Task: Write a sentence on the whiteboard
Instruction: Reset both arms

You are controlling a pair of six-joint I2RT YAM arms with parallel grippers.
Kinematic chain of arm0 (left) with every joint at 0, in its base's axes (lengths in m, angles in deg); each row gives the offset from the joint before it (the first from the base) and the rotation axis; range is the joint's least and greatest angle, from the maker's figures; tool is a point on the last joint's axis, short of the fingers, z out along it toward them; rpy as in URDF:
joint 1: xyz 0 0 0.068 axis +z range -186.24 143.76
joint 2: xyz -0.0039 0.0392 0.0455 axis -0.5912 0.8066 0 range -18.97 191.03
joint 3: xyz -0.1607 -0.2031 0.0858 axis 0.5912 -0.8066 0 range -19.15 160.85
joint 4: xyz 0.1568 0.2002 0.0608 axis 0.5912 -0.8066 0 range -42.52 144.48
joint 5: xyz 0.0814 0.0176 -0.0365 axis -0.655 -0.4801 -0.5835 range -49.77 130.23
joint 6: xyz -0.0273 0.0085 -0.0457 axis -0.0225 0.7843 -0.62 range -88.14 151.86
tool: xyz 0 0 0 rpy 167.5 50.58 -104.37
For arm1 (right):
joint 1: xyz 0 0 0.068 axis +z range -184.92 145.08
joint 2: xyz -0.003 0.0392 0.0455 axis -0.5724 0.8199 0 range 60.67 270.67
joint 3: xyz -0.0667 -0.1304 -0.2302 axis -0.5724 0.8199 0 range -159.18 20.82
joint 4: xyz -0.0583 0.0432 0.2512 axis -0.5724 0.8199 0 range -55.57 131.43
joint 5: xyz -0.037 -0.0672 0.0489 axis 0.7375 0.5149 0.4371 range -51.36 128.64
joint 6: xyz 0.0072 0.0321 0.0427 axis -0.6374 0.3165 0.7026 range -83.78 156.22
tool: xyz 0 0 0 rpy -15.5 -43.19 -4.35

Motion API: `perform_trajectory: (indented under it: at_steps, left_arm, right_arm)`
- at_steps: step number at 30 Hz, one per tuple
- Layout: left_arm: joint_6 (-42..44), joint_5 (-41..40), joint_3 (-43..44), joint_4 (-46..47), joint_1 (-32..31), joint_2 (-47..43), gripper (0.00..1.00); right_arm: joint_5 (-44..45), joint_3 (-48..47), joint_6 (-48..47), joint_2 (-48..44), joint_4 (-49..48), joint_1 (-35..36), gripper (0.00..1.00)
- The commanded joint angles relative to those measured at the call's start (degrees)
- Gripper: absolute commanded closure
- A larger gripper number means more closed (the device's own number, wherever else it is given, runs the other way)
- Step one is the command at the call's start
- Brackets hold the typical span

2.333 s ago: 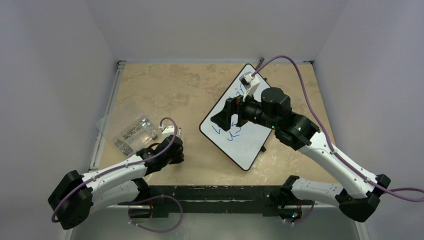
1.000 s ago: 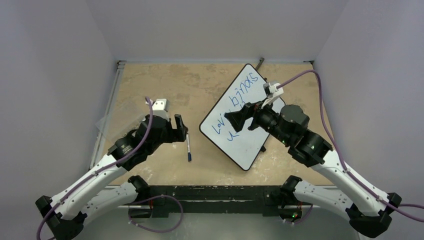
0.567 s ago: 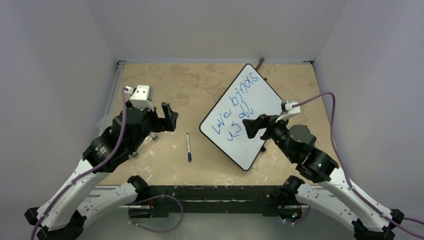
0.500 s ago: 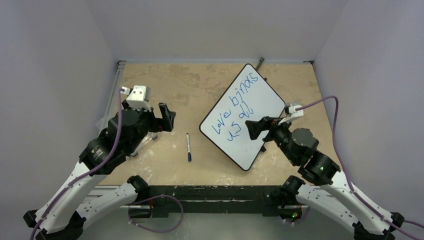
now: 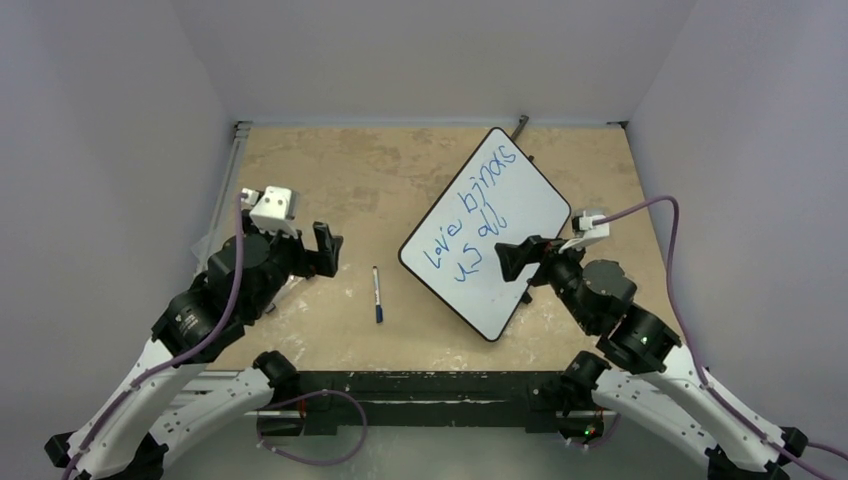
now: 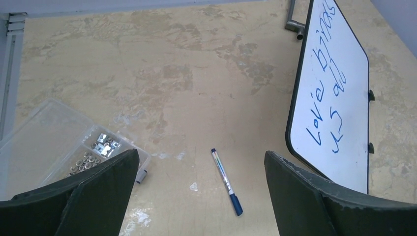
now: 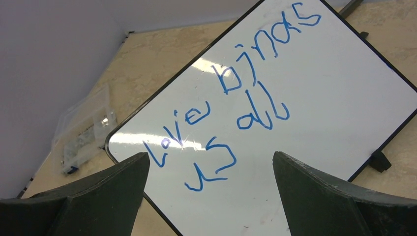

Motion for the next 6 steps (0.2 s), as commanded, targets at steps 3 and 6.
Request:
perform_trajectory:
  at_steps: [3, 6]
  left_arm:
    - [1.5, 0.2, -0.1, 1.5, 0.3, 0.0, 0.02]
    - [1.5, 0.6, -0.2, 1.8, 0.3, 0.1, 0.02]
  right_arm:
    - [-0.4, -1.6, -0.6, 1.7, -1.5, 0.0, 0.01]
    - [-0.1, -3.6, -0.7, 4.3, 0.7, 0.0, 0.01]
